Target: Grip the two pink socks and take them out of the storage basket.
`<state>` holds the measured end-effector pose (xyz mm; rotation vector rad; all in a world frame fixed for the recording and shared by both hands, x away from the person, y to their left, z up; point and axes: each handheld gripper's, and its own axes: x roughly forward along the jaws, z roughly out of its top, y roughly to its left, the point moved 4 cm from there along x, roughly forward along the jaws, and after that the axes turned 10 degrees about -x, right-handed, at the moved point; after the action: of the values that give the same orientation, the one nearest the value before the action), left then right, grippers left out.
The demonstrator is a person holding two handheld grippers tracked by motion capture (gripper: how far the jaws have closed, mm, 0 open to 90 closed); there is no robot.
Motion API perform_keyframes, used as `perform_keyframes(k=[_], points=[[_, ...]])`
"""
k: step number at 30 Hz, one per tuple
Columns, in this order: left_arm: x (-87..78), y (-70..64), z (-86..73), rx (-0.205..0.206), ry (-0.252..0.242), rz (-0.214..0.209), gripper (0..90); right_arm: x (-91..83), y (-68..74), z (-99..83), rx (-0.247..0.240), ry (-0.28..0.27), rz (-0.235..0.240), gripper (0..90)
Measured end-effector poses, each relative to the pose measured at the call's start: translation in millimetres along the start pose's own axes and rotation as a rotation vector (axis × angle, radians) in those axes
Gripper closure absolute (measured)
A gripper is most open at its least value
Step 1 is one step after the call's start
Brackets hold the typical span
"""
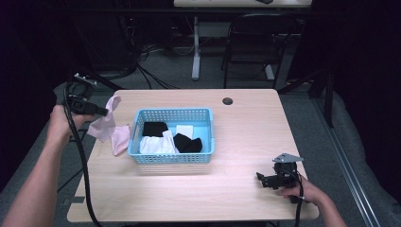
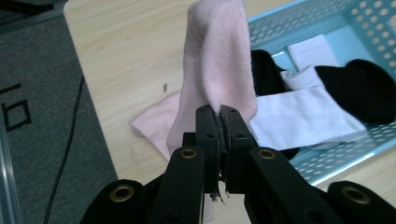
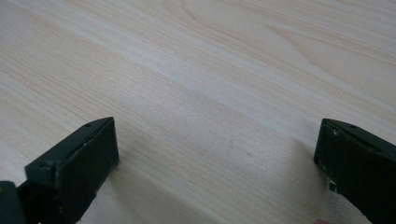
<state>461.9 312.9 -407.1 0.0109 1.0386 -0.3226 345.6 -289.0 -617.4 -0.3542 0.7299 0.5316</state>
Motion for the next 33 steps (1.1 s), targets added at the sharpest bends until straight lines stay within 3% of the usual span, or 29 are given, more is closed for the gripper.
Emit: perform_keyframes(k=[10, 14, 20, 27, 33], points=[[20.3, 26.9, -19.6, -0.049, 0.040, 0.058, 87.1, -0.2, 0.0, 0.0, 0.000, 0.001, -0.001, 0.0], [33.1, 34.0, -27.1, -0.070, 0.057, 0.062, 87.2, 0.0, 0.0, 0.0, -0.001, 0.000, 0.001, 0.0], [59.6, 37.7, -39.7, -0.079, 0.105, 0.080, 87.1, -0.1, -0.1, 0.0, -0.001, 0.002, -0.003, 0.0], [95.6, 41.2, -54.5, -0.117, 0.166, 0.067, 87.1, -0.2, 0.0, 0.0, 0.000, 0.002, -0.004, 0.0], [115.4, 44.0, -64.2, -0.152, 0.175, 0.060, 86.7, -0.2, 0.0, -0.1, -0.001, 0.002, -0.004, 0.0]])
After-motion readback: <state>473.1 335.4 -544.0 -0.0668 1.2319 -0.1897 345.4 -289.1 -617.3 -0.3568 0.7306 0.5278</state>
